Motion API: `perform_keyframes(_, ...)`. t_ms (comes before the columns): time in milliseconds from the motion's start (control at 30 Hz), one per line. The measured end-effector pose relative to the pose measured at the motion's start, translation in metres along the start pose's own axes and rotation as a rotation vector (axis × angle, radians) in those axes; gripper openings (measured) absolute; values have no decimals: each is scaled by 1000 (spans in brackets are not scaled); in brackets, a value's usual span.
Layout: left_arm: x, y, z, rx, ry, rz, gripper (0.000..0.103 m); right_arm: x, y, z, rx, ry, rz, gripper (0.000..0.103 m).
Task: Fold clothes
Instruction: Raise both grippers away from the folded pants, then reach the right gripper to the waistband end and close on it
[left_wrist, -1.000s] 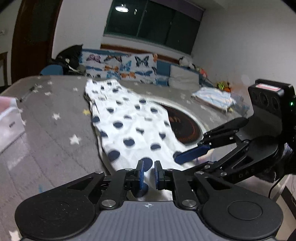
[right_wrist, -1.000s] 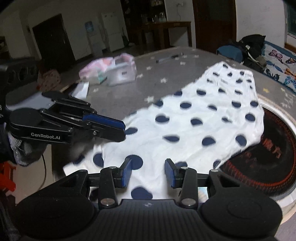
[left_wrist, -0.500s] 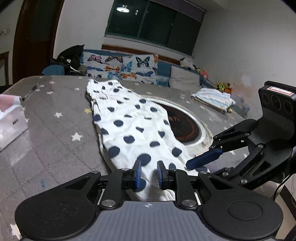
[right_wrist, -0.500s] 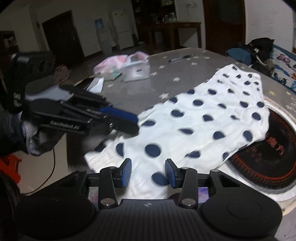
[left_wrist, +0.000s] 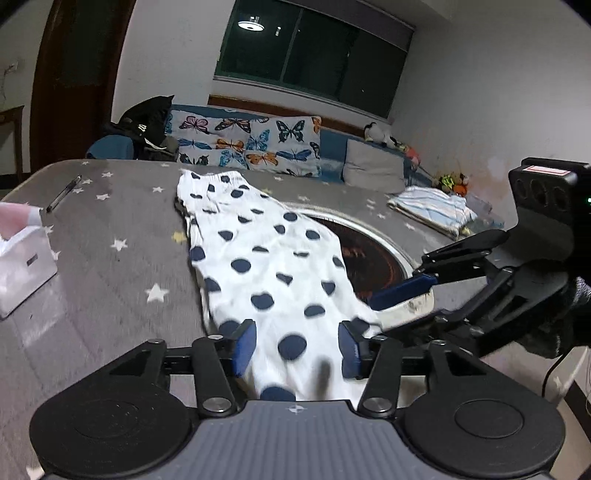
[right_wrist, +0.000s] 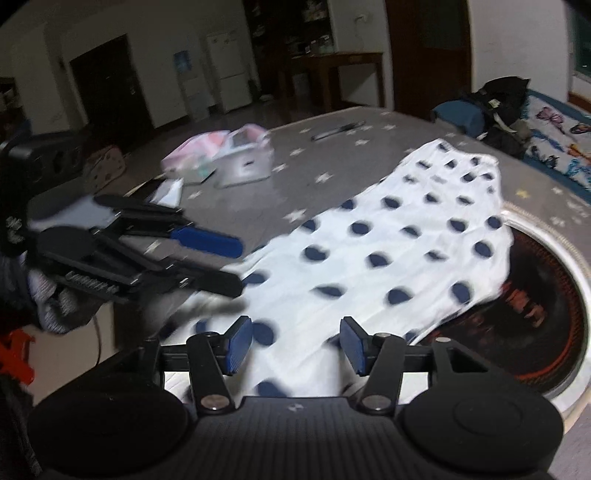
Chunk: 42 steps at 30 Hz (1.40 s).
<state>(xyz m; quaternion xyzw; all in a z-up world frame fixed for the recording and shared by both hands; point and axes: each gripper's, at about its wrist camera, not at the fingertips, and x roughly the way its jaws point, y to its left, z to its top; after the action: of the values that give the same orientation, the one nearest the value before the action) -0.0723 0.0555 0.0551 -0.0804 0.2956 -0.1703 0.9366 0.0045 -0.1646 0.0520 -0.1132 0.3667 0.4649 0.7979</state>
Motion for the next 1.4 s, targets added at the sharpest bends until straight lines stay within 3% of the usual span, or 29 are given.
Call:
perform_keyframes(167, 16, 0, 10, -2, 0, -14, 52, 14, -30, 19, 22, -25, -67, 60)
perform_keyframes(600, 49, 11, 10, -28, 67, -20, 50, 82, -108, 64, 98, -8, -111, 59)
perform_keyframes(1133, 51, 18, 3, -88, 86, -37, 50, 151, -142, 113, 60, 8, -121, 60)
perform_keyframes(1400, 52, 19, 3, -120, 83, -44, 50, 178, -154, 143, 4, 18, -176, 60)
